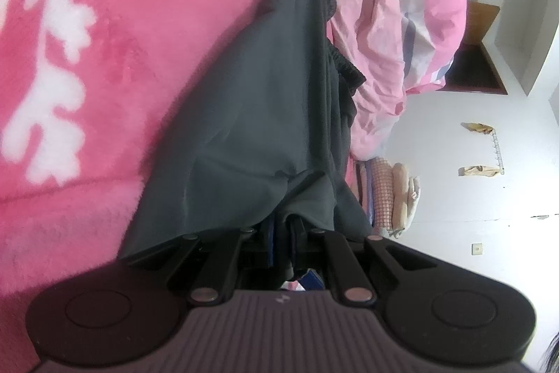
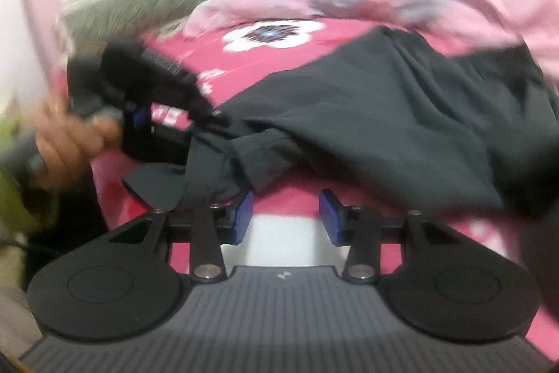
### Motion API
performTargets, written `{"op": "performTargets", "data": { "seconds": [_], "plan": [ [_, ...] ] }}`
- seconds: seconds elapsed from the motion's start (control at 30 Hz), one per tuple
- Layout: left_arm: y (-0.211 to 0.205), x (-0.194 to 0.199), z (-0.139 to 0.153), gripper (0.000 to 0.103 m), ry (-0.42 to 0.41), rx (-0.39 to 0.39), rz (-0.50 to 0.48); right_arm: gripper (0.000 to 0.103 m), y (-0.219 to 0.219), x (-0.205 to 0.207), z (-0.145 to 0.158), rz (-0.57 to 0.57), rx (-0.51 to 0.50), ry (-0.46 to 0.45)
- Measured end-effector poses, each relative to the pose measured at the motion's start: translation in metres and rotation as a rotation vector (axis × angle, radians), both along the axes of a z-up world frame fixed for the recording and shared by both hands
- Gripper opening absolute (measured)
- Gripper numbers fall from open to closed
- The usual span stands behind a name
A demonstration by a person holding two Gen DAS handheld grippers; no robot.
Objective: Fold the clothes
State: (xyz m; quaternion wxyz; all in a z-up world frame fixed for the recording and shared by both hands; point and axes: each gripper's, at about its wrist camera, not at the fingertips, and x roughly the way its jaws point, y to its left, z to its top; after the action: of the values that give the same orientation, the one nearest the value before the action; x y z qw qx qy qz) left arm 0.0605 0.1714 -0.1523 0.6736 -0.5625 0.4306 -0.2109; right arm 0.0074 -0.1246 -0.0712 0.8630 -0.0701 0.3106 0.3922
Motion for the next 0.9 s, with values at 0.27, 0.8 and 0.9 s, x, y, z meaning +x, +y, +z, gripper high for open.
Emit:
{"op": "performTargets", "data": {
  "seconds": [0.27,0.8,0.9],
  "plan": [
    [0.007,-0.008,0.008,0.026,-0.055,-0.032,-0.008,0.001,0.013,0.016,-0.001,-0.022,0.022,-0.032],
    [-0.01,-0.037,0.055,0.027,-0.116,0.372,-0.054,0.0,-0.027,-0.096,0.051,0.306,-0.597,-0.444],
    [-0.009,-0.047,0.064,0.027,-0.116,0.476,-0.039,0.0,-0.03,-0.11,0.047,0.394,-0.721,-0.496]
  ]
}}
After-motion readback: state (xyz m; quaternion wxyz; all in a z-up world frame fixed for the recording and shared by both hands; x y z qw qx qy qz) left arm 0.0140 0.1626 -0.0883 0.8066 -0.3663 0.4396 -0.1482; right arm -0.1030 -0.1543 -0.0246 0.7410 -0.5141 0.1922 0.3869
